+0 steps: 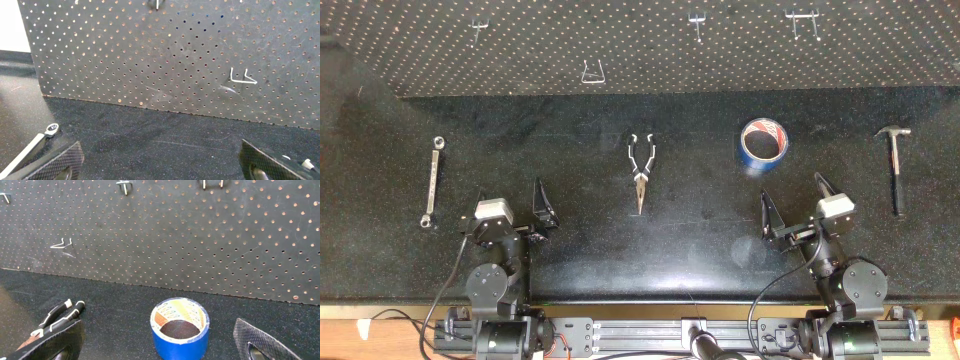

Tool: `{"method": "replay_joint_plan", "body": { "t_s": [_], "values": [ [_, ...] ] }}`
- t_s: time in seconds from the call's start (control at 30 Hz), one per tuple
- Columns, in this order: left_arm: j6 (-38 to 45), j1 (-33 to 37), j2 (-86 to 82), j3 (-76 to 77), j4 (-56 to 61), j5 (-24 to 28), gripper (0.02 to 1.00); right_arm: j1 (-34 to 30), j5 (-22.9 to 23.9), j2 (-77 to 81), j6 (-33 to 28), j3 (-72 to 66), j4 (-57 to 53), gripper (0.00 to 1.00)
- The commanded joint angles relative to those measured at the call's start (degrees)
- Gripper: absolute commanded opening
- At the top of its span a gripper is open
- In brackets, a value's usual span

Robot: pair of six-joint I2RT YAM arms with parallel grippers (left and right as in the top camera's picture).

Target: Place Tools Onto Pegboard

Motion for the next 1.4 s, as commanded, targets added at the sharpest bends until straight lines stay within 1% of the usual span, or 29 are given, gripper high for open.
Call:
{"method": "replay_joint_plan", "body": {
  "t_s": [0.03,0.63,0.67,0.73,0.8,0.83,0.97,1.03,1.1,1.13,1.17,1.23,1.3,1.4],
  "values": [
    [-0.7,0.4,-0.4,-0.1,-0.3,0.4,0.996,0.4,0.7,-0.7,0.8,-0.1,-0.4,0.976],
    [-0.7,0.4,-0.3,-0.1,-0.3,0.5,0.996,0.4,0.7,-0.7,0.8,-0.1,-0.4,0.976],
    [0.0,0.4,0.4,0.2,-0.3,0.7,0.996,0.4,0.7,-0.7,0.8,-0.1,-0.4,0.976],
    [7.3,0.4,6.8,3.4,-1.0,3.5,0.998,0.4,0.7,-0.7,0.8,-0.1,-0.4,0.976],
    [10.3,0.8,16.2,9.0,-3.1,3.4,0.993,0.4,0.7,-0.7,0.8,-0.1,-0.4,0.976],
    [10.4,1.3,20.3,12.3,-5.1,3.2,0.993,0.4,0.7,-0.7,0.8,-0.1,-0.4,0.976],
    [11.4,7.5,38.7,31.8,-22.8,3.2,0.993,0.4,0.7,-0.7,0.8,-0.1,-0.4,0.976],
    [11.4,11.8,45.5,40.5,-31.6,3.2,0.993,0.4,0.7,-0.7,0.8,-0.1,-0.4,0.976],
    [11.8,18.1,54.1,51.5,-42.3,3.4,0.993,0.4,0.7,-0.7,0.8,-0.1,-0.4,0.976],
    [14.2,21.2,58.1,56.2,-46.5,3.9,0.993,0.4,0.7,-0.7,0.8,-0.1,-0.4,0.976],
    [19.0,25.6,62.9,61.2,-50.5,4.9,0.991,0.4,0.7,-0.7,0.8,-0.1,-0.4,0.976],
    [22.5,29.5,66.6,64.3,-52.6,4.9,0.993,0.4,0.7,-0.7,0.8,-0.1,-0.4,0.976],
    [27.8,34.9,71.1,66.8,-54.1,4.9,0.993,0.4,0.7,-0.7,0.8,-0.1,-0.4,0.976],
    [35.1,41.0,75.7,67.8,-54.2,5.0,0.993,0.4,0.7,-0.7,0.8,-0.1,-0.4,0.976]
  ]
}}
